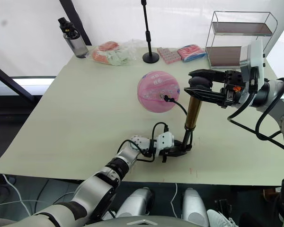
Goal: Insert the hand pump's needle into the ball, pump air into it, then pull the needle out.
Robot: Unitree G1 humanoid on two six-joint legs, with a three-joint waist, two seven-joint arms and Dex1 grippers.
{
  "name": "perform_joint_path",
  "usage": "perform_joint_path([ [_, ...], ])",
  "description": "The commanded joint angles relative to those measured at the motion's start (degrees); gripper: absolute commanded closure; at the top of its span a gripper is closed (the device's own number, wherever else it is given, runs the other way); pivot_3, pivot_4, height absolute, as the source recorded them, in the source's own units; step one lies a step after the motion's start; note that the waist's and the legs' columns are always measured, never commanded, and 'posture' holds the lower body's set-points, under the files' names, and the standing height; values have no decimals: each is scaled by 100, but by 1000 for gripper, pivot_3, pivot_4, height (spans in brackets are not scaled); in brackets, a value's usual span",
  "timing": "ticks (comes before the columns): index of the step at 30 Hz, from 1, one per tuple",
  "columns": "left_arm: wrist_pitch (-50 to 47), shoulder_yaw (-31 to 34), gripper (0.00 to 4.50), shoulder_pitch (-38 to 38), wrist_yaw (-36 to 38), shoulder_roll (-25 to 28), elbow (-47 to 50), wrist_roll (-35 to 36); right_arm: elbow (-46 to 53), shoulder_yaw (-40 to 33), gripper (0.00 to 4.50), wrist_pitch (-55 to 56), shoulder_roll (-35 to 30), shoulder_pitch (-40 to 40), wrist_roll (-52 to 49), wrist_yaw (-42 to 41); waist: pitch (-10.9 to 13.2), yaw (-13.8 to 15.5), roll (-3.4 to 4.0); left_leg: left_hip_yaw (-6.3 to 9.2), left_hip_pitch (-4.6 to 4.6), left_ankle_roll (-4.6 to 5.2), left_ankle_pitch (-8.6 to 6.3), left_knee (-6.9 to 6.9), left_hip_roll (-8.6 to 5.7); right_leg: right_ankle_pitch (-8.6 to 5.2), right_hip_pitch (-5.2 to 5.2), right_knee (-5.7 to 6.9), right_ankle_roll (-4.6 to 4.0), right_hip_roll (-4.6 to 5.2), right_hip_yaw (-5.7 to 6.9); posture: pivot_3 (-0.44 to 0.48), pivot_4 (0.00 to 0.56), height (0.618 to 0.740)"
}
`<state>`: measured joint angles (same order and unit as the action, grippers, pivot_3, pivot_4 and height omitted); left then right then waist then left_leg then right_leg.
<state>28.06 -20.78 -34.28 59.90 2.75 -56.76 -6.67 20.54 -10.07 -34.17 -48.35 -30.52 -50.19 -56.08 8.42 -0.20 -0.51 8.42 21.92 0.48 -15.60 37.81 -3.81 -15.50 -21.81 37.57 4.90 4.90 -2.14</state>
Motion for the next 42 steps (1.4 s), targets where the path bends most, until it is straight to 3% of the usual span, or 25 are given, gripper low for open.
perform_joint_path([
  [1, -147, -385, 3431, 340, 145, 94, -378, -430, 191, -348, 2677, 407, 98, 138, 197, 94, -1, -2, 0, -1, -2, 0, 0, -1, 0, 0, 1, 0, 0, 0, 0, 0, 150, 740],
  [17, -149, -372, 3431, 352, 167, 114, -328, -421, -119, 771, 2677, 1802, 773, 1857, 1790, 6, -20, -32, -20, -3, -22, 0, 0, -4, 0, -1, 19, 0, 1, -7, -1, 0, 150, 740],
  [22, -156, -363, 3431, 346, 178, 138, -306, -419, -630, 1236, 2677, 2740, 1083, 2435, 2634, 11, -24, -36, -19, -1, -27, -1, 0, -6, -1, -1, 20, 0, 1, -12, 0, 0, 150, 740],
  [27, -161, -362, 3431, 342, 186, 149, -294, -420, -976, 1397, 2677, 3167, 1279, 2668, 2849, -1, -28, -40, -16, -1, -32, -1, 0, -6, -1, -1, 21, 0, 1, -17, -1, 0, 150, 740],
  [34, -188, -353, 3431, 336, 183, 154, -261, -407, -1054, 1402, 2677, 3320, 1323, 2608, 2794, -31, -51, -41, -35, 0, -36, -1, 0, -6, 1, -1, 23, 1, 0, -23, -2, 0, 150, 740],
  [42, -205, -352, 3431, 339, 176, 162, -255, -399, -123, 498, 2677, 1931, 828, 1382, 1189, 58, -33, -39, -18, 0, -21, -1, 0, -6, 2, 0, 13, 2, -2, -19, -9, 0, 150, 740],
])
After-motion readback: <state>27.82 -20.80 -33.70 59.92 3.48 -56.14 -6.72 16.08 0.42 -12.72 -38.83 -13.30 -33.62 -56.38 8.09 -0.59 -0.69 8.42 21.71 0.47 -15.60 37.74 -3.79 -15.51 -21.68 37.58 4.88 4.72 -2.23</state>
